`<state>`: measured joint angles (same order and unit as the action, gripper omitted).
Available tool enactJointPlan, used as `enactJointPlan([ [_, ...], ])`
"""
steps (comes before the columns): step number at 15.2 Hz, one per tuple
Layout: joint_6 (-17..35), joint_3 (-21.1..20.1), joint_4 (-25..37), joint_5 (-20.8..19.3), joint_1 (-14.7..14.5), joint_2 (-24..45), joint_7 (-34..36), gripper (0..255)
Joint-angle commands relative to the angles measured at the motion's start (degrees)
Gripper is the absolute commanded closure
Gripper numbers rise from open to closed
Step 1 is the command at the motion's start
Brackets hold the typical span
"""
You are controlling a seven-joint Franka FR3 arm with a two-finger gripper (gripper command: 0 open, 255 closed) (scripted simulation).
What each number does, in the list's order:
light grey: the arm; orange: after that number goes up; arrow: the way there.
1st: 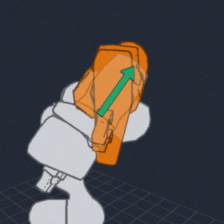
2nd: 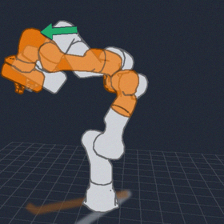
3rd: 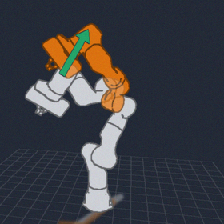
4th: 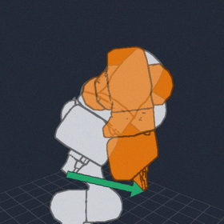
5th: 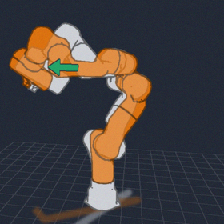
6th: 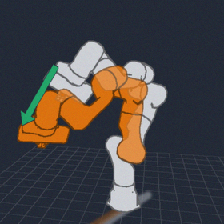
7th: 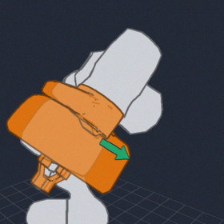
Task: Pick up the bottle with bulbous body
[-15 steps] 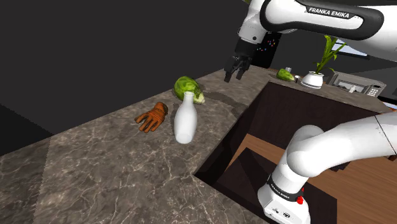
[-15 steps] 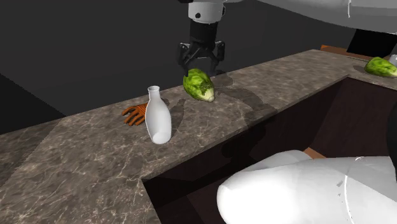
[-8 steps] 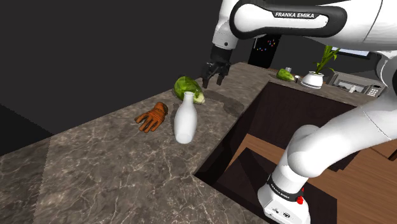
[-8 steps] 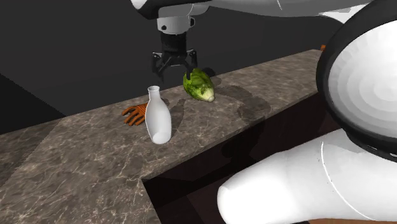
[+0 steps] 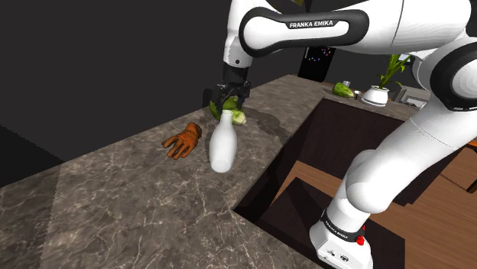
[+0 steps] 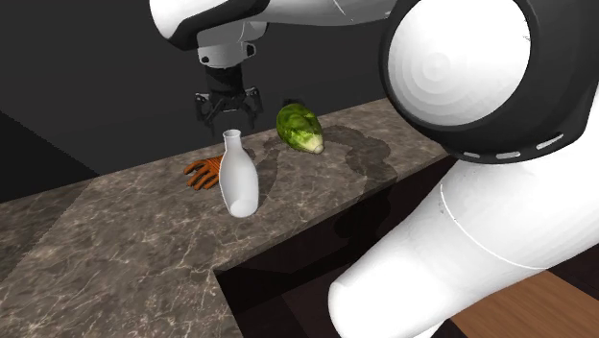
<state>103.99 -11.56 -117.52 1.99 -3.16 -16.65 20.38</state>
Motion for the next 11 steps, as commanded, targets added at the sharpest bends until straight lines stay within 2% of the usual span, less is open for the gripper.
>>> enactJointPlan([
  [1,1.20,-0.22,-0.61,-0.06,-0.04,0.71,0.36,0],
  [6,5.50,-0.38,-4.67,-0.03,-0.11,0.95,0.44,0],
  [8,5.50,-0.38,-4.68,-0.03,-0.11,0.95,0.44,0],
  [9,5.49,-0.34,-4.73,-0.03,-0.10,0.88,0.39,255],
  [11,5.50,-0.32,-4.73,-0.04,-0.08,0.90,0.36,255],
])
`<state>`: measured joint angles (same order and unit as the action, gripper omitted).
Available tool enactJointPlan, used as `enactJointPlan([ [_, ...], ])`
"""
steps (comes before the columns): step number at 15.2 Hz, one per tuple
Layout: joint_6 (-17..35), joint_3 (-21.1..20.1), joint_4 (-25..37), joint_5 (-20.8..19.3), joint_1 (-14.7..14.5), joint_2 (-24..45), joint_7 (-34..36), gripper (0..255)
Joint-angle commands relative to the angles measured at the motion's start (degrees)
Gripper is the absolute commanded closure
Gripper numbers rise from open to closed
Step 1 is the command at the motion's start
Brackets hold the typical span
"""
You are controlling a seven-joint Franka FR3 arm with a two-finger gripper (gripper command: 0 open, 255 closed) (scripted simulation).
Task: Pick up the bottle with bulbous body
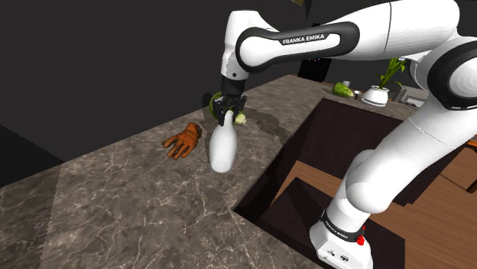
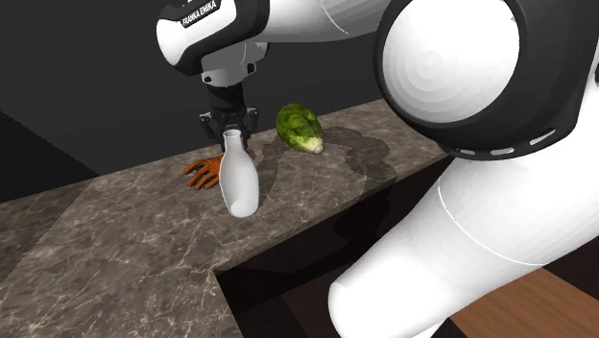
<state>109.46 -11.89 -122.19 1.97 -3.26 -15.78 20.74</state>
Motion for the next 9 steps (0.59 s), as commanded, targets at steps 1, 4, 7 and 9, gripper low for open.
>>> enactJointPlan([
  [1,0.03,0.02,-0.07,-0.01,0.01,0.01,-0.02,255],
  [4,0.01,0.02,-0.08,-0.01,0.01,-0.02,-0.02,255],
  [7,0.03,-0.05,-0.01,-0.01,-0.01,0.08,0.08,255],
  [9,-1.52,0.01,1.40,-0.01,0.01,-0.06,0.04,255],
])
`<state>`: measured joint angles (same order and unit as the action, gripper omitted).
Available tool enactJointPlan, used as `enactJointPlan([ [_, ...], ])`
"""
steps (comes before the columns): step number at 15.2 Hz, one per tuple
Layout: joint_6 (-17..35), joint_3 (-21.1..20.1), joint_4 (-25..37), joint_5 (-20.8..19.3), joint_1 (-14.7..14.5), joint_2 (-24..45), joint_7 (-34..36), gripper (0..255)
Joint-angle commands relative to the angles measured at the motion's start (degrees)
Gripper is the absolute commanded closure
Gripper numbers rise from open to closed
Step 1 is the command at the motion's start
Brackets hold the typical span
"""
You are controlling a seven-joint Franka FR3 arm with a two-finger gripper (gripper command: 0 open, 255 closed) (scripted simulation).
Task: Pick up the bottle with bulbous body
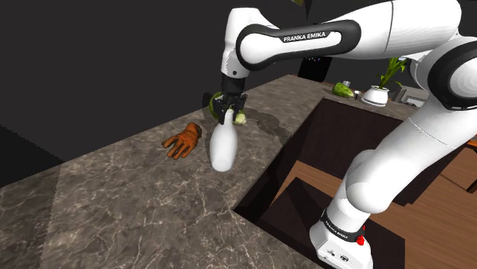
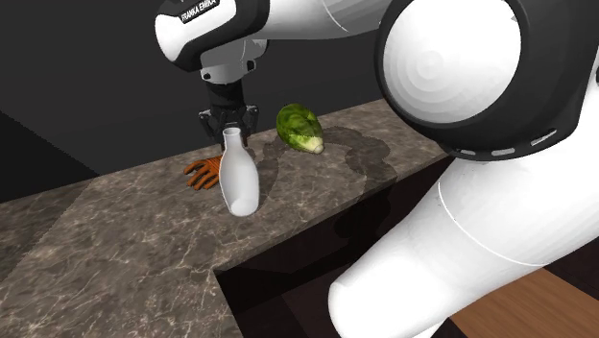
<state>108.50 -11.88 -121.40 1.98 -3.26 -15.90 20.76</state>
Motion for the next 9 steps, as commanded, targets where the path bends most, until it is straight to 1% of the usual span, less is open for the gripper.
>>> enactJointPlan([
  [1,-1.33,0.03,1.35,-0.03,0.02,0.02,0.01,255],
  [9,-7.49,0.20,7.59,-0.13,0.13,0.11,-0.05,255],
])
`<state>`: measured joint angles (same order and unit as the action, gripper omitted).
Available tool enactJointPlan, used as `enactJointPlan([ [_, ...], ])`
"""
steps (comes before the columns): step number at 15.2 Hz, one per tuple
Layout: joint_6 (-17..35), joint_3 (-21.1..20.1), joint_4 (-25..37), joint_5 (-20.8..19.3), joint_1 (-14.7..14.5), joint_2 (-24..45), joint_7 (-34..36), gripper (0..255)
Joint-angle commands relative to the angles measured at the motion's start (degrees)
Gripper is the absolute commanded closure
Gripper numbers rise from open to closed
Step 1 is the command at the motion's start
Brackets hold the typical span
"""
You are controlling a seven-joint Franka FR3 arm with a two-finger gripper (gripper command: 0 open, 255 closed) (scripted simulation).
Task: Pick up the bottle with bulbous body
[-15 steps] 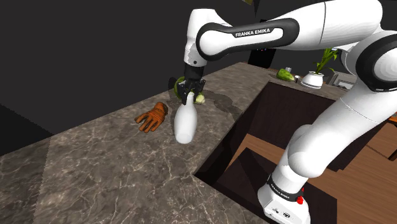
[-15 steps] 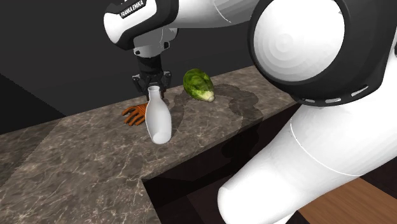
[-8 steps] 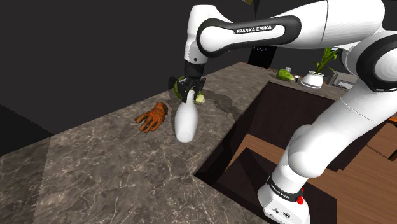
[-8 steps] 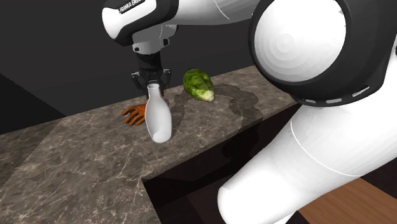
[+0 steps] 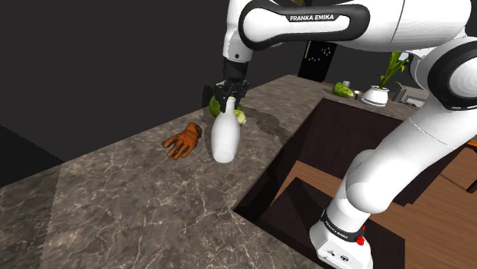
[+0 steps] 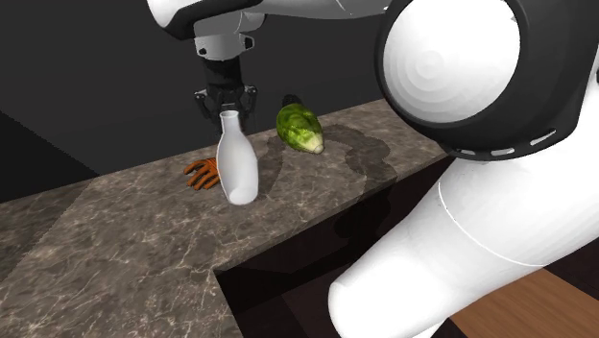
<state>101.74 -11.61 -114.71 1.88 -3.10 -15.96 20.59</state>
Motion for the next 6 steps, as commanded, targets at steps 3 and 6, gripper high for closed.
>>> enactJointPlan([
  [3,-3.04,-0.02,3.46,-0.10,0.02,0.41,0.12,255],
  [6,-3.94,-0.01,4.47,-0.13,0.04,0.54,0.13,255],
])
